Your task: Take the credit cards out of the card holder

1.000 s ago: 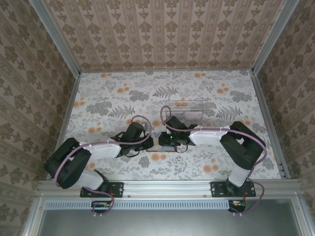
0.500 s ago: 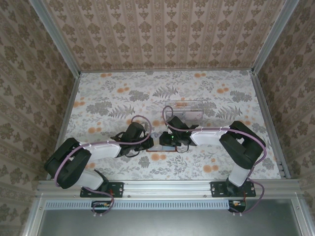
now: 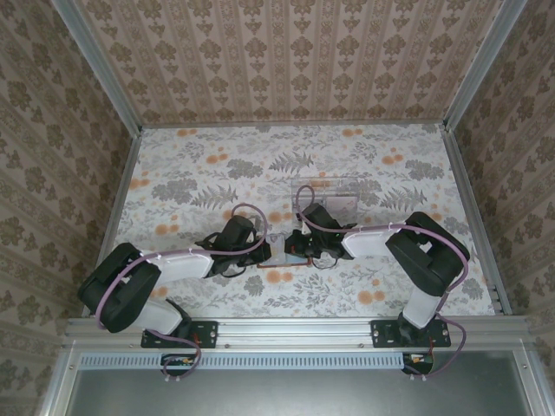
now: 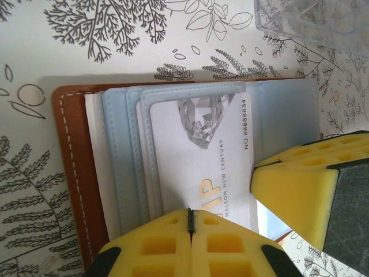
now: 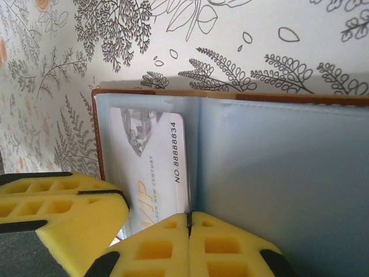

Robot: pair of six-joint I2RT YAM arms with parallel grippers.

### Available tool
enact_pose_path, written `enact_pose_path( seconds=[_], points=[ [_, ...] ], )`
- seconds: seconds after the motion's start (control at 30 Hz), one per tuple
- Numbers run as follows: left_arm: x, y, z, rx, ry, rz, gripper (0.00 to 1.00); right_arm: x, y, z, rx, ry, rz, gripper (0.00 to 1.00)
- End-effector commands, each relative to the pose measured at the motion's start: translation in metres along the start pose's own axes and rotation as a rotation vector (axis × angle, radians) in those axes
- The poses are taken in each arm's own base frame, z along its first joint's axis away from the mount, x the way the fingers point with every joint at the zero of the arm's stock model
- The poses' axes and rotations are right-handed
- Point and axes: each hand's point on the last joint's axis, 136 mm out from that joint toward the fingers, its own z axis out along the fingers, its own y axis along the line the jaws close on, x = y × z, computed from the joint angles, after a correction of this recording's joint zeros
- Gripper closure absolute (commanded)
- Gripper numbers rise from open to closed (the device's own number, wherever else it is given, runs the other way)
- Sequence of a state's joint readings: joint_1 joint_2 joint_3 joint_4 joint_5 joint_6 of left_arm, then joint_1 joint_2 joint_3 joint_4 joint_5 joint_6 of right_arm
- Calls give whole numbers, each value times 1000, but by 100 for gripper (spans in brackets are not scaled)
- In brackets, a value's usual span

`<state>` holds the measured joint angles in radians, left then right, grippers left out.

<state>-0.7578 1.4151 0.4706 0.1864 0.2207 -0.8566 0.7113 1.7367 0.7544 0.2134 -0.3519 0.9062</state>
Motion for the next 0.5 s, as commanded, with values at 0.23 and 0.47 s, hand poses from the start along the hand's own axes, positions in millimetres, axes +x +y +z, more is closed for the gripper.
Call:
enact_pose_path(
  seconds=[0.23,0.47],
  points=[
    [11,16,0,-43,30,-21,100,-4,-22,-23,6,-28,46,100],
    [9,14,0,-38,30,-19,100,-4,-18,-25,-23,-22,30,100]
  ],
)
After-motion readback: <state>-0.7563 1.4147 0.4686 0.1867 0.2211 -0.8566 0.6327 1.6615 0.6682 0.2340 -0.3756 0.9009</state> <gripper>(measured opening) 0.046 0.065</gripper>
